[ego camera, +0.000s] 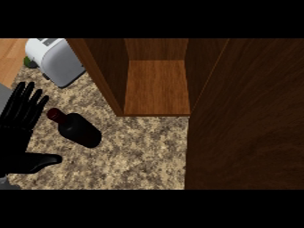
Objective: Pick up the wine, place it into the cabinet and close the cabinet
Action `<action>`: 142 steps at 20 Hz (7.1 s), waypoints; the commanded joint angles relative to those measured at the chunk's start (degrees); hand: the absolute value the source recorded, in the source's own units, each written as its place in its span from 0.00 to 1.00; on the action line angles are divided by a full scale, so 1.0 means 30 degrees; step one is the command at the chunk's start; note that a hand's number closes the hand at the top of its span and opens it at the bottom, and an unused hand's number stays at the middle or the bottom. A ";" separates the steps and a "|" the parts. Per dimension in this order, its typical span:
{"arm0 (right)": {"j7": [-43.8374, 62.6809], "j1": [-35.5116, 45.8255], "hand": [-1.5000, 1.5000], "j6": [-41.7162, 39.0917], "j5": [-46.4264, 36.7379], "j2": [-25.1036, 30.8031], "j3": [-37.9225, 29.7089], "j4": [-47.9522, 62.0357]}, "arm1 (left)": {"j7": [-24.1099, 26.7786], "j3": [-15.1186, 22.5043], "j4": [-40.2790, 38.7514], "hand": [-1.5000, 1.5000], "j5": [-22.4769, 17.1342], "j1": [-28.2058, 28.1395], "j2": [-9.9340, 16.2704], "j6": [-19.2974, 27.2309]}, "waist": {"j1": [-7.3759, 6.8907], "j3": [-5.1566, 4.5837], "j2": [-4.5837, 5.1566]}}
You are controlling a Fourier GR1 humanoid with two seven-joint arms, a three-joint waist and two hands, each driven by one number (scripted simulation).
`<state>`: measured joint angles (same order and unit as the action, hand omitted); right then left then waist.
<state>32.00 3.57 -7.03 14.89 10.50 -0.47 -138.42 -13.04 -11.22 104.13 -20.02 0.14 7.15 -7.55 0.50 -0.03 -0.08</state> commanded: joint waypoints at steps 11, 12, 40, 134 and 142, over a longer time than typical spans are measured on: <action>0.2805 0.0941 0.00 0.1152 0.1357 -0.0149 -0.0139 -0.3237 | 0.4496 -0.0655 -0.5997 0.00 0.0893 0.0304 0.0410 -0.2357 | -0.0008 -0.0011 0.0002; 0.1347 -0.1202 0.00 0.0443 0.0193 -0.0839 0.0999 -0.3667 | 0.4284 -0.0448 -0.6190 0.00 0.1341 0.1312 0.0086 -0.1404 | 0.0070 0.0004 -0.0001; 0.2144 -0.0192 0.00 0.0481 0.0917 -0.0813 0.0162 -0.3373 | 0.8468 0.0015 -1.2432 0.00 0.2300 0.2383 0.0002 -0.3367 | -0.0055 0.0006 -0.0013; -0.0031 -0.1870 0.00 -0.2047 0.1606 -0.1311 -0.0991 -0.1760 | 0.1872 1.3323 -0.3012 1.00 0.5418 0.9791 -0.2382 1.5703 | 0.0046 0.0019 0.0005; 0.1757 -0.1144 0.00 -0.0964 0.1889 -0.0985 -0.0850 -0.3439 | 0.2923 1.2911 -0.4829 1.00 0.4481 1.0728 -0.2382 1.6169 | 0.0148 0.0010 -0.0002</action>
<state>33.89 3.52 -10.31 15.66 6.93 -1.36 -138.21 -5.93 29.19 91.67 -4.93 31.68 0.01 41.40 0.83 0.00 -0.09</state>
